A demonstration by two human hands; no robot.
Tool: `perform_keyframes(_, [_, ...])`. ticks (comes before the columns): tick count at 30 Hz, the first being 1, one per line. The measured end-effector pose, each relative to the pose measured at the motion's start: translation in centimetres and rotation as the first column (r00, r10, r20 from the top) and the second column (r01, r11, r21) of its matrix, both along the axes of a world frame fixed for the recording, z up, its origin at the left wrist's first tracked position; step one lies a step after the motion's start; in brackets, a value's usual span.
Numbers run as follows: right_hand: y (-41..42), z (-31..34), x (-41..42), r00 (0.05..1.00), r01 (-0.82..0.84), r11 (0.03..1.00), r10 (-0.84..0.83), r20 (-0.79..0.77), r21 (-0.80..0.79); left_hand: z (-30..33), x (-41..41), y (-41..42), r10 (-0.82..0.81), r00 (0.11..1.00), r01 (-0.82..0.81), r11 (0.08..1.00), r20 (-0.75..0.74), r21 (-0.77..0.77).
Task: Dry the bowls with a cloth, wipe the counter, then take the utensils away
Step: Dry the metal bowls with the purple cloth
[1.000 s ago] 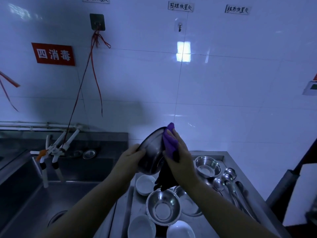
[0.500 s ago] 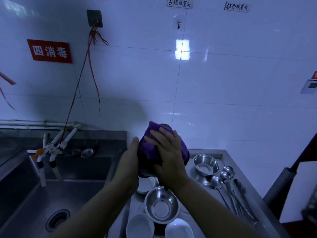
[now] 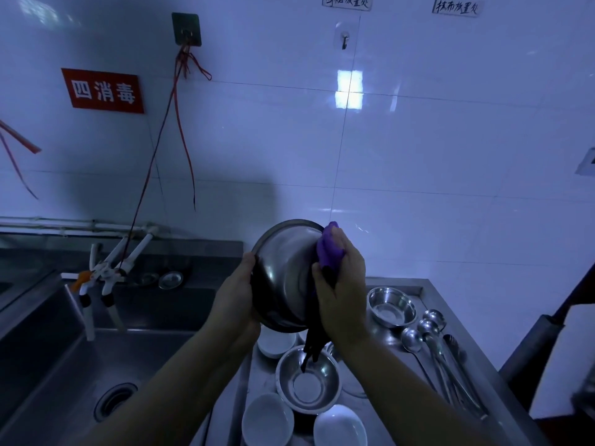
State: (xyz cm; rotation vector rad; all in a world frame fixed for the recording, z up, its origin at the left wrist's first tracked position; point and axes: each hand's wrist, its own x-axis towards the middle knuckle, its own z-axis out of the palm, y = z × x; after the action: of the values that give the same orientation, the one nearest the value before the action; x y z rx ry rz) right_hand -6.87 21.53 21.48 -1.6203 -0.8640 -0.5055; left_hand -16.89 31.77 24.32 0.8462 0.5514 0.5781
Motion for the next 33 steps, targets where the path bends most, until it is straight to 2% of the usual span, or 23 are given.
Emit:
perform_keyframes(3, [0.2,0.4,-0.1,0.958,0.102,0.980,-0.051,0.283,-0.169,0.2,-0.1,-0.1,-0.035,0.999,0.036,0.999,0.015,-0.028])
perform_keyframes(7, [0.4,-0.5,-0.8,0.882,0.104,0.943,0.061,0.468,-0.317,1.0,-0.1,0.2,-0.136,0.990,0.140,0.977,0.036,-0.162])
perform_keyframes(12, [-0.9,-2.1,0.0,0.707,0.079,0.915,0.228,0.669,-0.395,1.9,0.2,1.6,-0.160,0.987,0.162,0.959,0.029,-0.231])
perform_keyframes(14, [-1.4,-2.0,1.1,0.725,0.029,0.935,0.224,0.651,-0.353,1.8,0.4,1.7,-0.135,0.990,0.139,0.978,0.039,-0.158])
perform_keyframes(17, [-1.2,-1.3,2.0,0.832,-0.048,0.978,0.151,0.534,-0.202,1.0,0.7,2.1,-0.020,1.000,0.020,0.998,0.004,0.054])
perform_keyframes(19, [-0.6,-0.4,1.9,0.921,-0.147,0.985,0.171,0.350,-0.094,0.5,0.7,2.1,0.000,0.998,0.010,0.985,-0.058,0.175])
perform_keyframes(21, [-0.3,1.0,1.6,0.962,-0.217,0.976,0.216,0.166,-0.011,-0.3,0.6,1.9,-0.016,0.993,0.043,0.971,-0.113,0.236])
perform_keyframes(23, [0.0,2.7,1.7,0.969,-0.182,0.980,0.192,0.155,-0.076,-0.9,0.7,1.5,-0.026,0.990,0.063,0.960,-0.137,0.272])
perform_keyframes(26, [0.3,4.3,1.4,0.905,-0.085,0.929,0.223,0.362,-0.359,-1.2,0.8,1.2,-0.029,0.988,0.073,0.952,-0.149,0.298])
perform_keyframes(28, [0.4,4.7,1.4,0.860,-0.075,0.878,0.296,0.416,-0.472,-1.1,0.8,1.3,-0.054,0.988,0.094,0.954,-0.145,0.284])
perform_keyframes(30, [0.1,4.9,2.0,0.879,-0.141,0.875,0.326,0.347,-0.463,-0.8,1.0,1.7,-0.041,0.988,0.077,0.965,-0.149,0.250])
perform_keyframes(33, [-0.6,5.1,2.9,0.951,-0.284,0.915,0.306,0.033,-0.286,-0.1,1.3,2.5,-0.010,0.990,0.031,0.989,-0.143,0.145])
